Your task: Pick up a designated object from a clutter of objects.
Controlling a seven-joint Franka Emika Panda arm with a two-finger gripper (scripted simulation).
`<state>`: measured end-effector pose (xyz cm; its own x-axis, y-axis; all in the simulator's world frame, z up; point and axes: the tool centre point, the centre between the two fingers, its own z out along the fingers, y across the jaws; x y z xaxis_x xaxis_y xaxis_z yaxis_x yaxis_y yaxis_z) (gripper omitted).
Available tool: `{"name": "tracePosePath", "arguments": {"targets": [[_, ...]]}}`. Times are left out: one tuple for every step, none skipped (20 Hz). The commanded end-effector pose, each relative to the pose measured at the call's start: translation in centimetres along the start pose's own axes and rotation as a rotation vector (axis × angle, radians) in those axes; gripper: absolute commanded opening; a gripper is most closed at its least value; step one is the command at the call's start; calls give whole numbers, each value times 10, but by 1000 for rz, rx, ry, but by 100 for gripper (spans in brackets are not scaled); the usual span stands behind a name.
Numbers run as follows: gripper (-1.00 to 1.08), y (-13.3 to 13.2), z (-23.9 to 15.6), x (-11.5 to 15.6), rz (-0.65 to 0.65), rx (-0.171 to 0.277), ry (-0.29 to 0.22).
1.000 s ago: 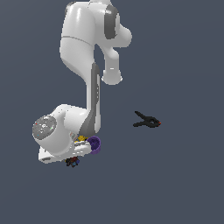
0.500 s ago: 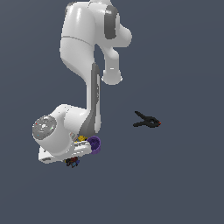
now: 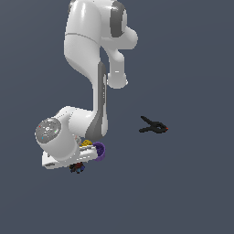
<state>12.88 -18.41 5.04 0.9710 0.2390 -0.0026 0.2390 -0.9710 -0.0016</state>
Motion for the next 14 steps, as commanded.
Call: {"name": "tracePosePath", "arguments": {"targets": [[-100,-7,-10,1,-1,-1,2],[-100,-11,-14,1,-1,-1,2],[-100,-15,-19,1,-1,-1,2],[-100,-20,-25,1,-1,-1,2],[-100,-25,-31,1,-1,-1,2],[-100,-30,-37,1,-1,-1,2],[-100,-36,-44,1,-1,-1,2],[-100,-42,-52,2,-1,-1,2],[-100,-49,-60,2,-1,-1,2],[-100,-57,-69,2,-1,-1,2],[-100,-64,-79,2,-1,-1,2],[-100,-72,-88,2,-1,-1,2],[-100,-80,-98,2,-1,-1,2],[-100,-88,-108,2,-1,-1,2]]}}
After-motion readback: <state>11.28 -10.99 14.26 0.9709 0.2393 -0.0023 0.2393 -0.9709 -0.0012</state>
